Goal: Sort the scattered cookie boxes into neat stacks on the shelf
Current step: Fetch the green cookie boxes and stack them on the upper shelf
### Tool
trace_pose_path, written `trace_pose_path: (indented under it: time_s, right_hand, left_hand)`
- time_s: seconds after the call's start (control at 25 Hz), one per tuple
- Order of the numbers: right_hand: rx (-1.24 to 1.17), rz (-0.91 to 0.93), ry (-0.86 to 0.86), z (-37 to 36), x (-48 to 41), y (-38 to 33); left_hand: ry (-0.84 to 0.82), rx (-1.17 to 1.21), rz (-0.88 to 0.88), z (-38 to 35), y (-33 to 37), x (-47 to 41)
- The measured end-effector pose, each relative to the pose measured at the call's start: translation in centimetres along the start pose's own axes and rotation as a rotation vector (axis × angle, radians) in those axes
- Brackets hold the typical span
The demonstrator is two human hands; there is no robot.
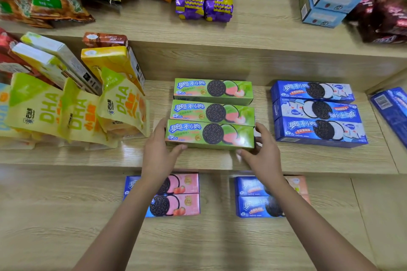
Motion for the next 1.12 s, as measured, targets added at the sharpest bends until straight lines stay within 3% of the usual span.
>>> trace_pose_path:
  time_s: [0.24, 0.88, 1.12]
  right_hand:
    - [-0.026, 0.06, -0.064, 0.3, -2.2, -0.7]
    - [0.067, 0.081, -0.072, 0.9, -3.8, -1.6]
    - [0.041, 0.021, 0.02, 3.8, 2.0, 0.8]
  left_hand:
    - [-0.098, 0.069, -0.023, -0.9, 0.0, -1.3]
    - [-0.06, 0.072, -0.074, -1.6, 1.2, -2.0]
    - [0.15, -0.036, -0.218, 0.1, 3.2, 3.5]
Point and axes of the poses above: each hand's wrist, its own x-axis away from the middle knuckle, its own z-axis out of the back of the hand, y = z × x, the point moved 7 cm from there along -x, towards the middle knuckle, and after that the axes turned 5 degrees about -z, right-handed, at the moved point
